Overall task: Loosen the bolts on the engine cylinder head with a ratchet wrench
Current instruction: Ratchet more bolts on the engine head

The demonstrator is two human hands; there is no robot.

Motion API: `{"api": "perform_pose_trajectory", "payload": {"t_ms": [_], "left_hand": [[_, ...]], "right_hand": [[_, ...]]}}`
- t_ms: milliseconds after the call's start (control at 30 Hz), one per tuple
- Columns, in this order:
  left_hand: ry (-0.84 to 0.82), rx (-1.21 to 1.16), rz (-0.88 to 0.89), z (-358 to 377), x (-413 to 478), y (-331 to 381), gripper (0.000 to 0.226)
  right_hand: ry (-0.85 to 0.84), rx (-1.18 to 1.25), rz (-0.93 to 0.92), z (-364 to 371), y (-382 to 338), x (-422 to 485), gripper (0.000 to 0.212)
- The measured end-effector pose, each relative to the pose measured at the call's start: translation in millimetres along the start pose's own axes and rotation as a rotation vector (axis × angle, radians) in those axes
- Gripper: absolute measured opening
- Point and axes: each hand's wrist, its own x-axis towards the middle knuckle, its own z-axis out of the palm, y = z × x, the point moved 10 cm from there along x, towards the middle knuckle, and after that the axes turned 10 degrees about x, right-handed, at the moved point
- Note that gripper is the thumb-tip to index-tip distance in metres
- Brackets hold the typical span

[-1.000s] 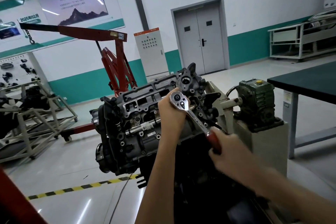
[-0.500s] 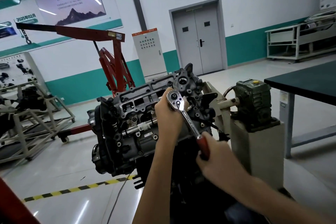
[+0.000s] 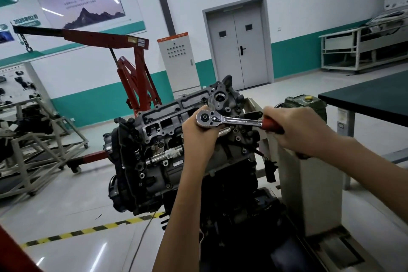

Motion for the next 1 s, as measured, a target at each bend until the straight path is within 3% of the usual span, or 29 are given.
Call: {"api": "perform_pose_trajectory", "payload": {"t_ms": [200, 400, 567, 700, 800, 900, 1000], "left_hand": [[0.028, 0.035, 0.056, -0.7, -7.0, 3.8, 0.023], [0.053, -0.03, 0.041, -1.2, -6.6, 1.9, 0.031], [0.023, -0.037, -0.043, 2.3, -1.2, -7.1, 0.035], [-0.021, -0.018, -0.005, 2.2, 0.8, -2.5, 0.039], [-0.061, -0.039, 0.03, 2.7, 0.1, 6.9, 0.048], [-0.015, -0.042, 0.029, 0.1, -3.1, 4.9, 0.04], [0.074, 0.001, 0.041, -1.0, -6.1, 4.9, 0.036]], "right_hand": [[0.01, 0.178, 0.147, 40.4, -25.3, -43.0, 0.02], [0.004, 0.589, 0.336, 103.2, -81.2, -66.8, 0.023], [-0.052, 0.347, 0.213, 66.0, -42.1, -54.1, 0.026], [-0.101, 0.094, 0.027, 24.9, -6.1, -16.9, 0.018], [-0.063, -0.014, -0.007, 4.0, 5.9, 8.7, 0.019], [-0.068, 0.04, 0.074, 17.0, 2.8, -3.0, 0.016], [-0.069, 0.315, 0.177, 49.6, -28.8, -33.2, 0.022]]}}
